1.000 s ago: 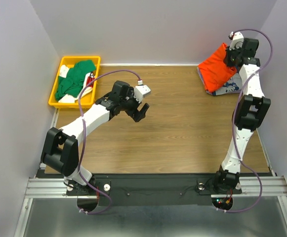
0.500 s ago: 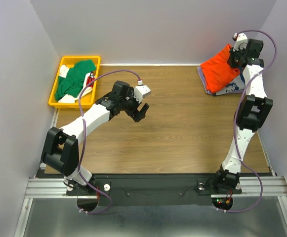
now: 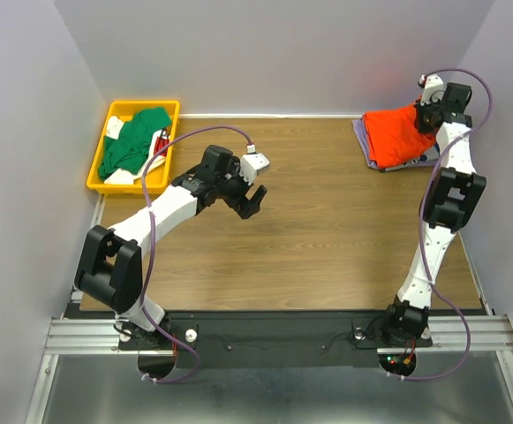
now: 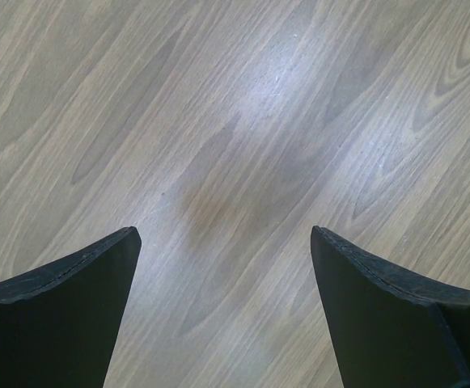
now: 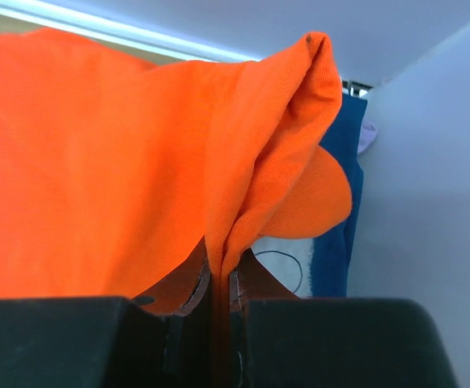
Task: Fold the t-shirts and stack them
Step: Neatly place the folded tshirt to the corner
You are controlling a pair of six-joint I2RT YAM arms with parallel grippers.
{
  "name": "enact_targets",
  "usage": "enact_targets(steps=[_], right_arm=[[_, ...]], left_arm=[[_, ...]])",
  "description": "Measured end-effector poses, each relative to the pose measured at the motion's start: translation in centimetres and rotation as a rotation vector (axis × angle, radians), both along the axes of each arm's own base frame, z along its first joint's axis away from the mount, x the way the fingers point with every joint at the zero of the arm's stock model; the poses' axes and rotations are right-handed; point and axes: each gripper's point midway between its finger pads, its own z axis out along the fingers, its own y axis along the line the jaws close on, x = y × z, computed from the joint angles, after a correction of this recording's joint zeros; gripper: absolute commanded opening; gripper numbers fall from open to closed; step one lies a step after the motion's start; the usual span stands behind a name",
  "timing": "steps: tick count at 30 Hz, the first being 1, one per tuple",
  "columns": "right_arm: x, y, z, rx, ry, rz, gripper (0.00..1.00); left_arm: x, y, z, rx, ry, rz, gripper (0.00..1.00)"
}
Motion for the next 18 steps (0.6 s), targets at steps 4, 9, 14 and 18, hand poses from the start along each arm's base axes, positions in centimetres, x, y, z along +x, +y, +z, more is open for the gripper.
enact_targets(steps=[4, 9, 14, 18], right_arm=[[0.1, -0.9, -1.1, -0.026, 0.014, -0.006, 0.01], [0.2, -1.5, -2.3, -0.056, 0.028, -0.005, 0.01], [0.6, -2.0, -3.0, -0.076, 0.026, -0.004, 0.04], [0.9, -2.7, -4.0, -0.097, 0.030, -0.018, 0.37]], left_arm=[[0.0, 0.0, -0.1, 0.002, 0.004, 0.000, 0.99], [-0.1, 0.0, -0.5, 0.007, 0.014, -0.001, 0.99], [-0.2, 0.1, -0.9, 0.014, 0.026, -0.001, 0.99], [-0.2, 0.1, -0.9, 0.015, 0.027, 0.000, 0.98]])
